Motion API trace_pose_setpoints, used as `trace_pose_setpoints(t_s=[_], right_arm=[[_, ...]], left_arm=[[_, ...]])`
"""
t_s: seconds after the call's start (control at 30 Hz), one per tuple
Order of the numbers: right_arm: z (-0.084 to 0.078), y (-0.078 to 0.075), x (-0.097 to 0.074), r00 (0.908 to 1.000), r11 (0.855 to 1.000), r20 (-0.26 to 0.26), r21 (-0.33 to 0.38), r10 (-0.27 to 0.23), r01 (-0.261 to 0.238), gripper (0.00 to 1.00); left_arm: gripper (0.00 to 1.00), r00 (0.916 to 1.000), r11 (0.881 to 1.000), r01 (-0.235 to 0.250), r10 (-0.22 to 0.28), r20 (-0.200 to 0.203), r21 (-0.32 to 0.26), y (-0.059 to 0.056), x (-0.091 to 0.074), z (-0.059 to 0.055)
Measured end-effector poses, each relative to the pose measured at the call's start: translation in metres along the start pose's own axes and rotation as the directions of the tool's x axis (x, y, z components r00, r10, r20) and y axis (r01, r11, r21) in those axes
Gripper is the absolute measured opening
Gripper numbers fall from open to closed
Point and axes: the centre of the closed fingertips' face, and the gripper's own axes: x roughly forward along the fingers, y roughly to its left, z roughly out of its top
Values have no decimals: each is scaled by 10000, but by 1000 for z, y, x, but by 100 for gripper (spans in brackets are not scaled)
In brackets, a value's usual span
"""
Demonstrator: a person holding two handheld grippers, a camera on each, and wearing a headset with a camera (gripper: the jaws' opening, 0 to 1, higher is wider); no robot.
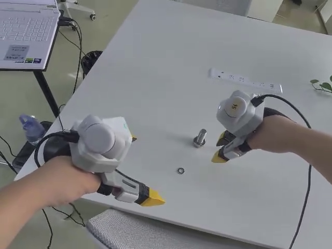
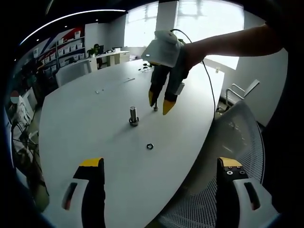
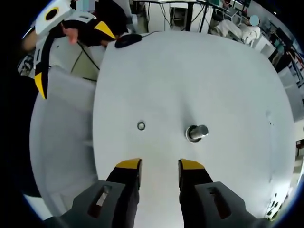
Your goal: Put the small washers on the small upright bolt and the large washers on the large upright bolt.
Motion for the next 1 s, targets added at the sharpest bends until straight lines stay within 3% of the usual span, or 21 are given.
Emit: trace_pose_setpoints(t_s=[0.17, 0.5, 0.83, 1.0], right_arm=[[5, 6, 11, 9998, 9990, -150, -426, 122, -128, 32], [26, 15, 24, 9994, 9963, 86, -803, 326, -318, 32], [28, 19, 40, 9988, 9954, 61, -834, 482, -475, 32], [31, 20, 47, 9986, 9956, 169, -809, 495, -480, 32]], left_arm=[[99, 10000, 9999, -23, 24, 44, -140, 0, 2, -1], [99, 10000, 9998, -23, 22, -55, -181, 2, -1, -5], [98, 10000, 9999, -36, 35, -17, -147, 3, 0, -4], [99, 9995, 9994, -305, 307, 120, -153, 8, 1, -3]])
